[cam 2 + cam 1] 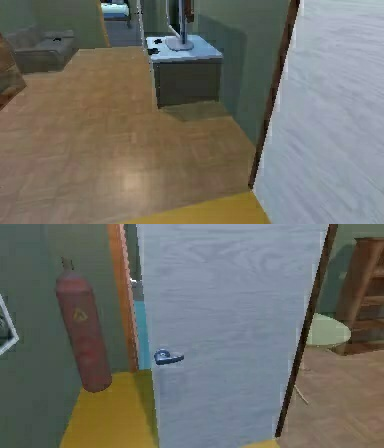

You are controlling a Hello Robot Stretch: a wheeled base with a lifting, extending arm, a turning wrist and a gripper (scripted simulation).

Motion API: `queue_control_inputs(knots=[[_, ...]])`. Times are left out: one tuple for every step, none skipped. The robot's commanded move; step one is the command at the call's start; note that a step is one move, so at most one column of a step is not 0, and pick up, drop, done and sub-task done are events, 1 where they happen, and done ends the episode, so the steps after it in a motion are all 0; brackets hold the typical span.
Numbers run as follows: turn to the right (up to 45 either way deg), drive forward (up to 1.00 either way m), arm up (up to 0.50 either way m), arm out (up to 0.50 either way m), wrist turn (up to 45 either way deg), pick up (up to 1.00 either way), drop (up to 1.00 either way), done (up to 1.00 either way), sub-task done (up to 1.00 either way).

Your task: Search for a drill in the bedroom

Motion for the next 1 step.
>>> queue_control_inputs(knots=[[45.0, 0.0, 0.0, 0.0, 0.0, 0.0, 0.0, 0.0, 0.0]])
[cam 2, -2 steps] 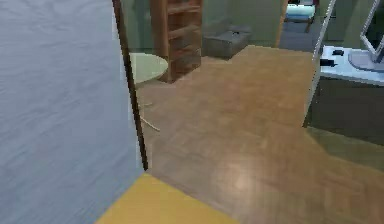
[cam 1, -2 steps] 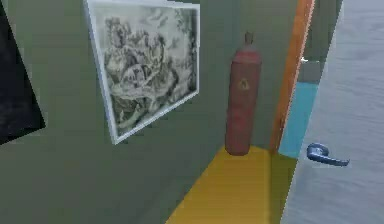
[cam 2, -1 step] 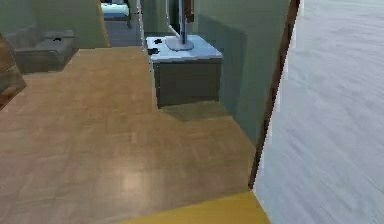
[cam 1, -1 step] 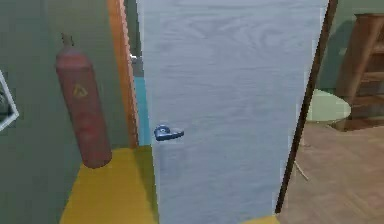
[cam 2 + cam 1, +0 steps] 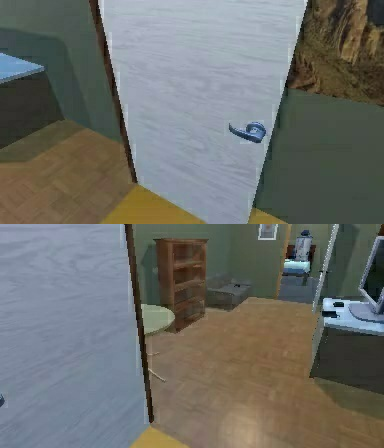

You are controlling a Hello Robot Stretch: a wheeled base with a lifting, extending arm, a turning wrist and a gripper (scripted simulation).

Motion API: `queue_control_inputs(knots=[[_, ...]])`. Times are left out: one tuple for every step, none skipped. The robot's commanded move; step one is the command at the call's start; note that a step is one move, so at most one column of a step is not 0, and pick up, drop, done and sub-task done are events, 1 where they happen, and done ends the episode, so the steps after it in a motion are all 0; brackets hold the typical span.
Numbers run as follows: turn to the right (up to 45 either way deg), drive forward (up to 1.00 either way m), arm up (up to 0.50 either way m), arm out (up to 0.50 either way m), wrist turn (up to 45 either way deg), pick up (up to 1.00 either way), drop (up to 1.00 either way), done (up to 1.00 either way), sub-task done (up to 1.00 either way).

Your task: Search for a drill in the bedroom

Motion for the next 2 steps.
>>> queue_control_inputs(knots=[[24.0, 0.0, 0.0, 0.0, 0.0, 0.0, 0.0, 0.0, 0.0], [0.0, 1.0, 0.0, 0.0, 0.0, 0.0, 0.0, 0.0, 0.0]])
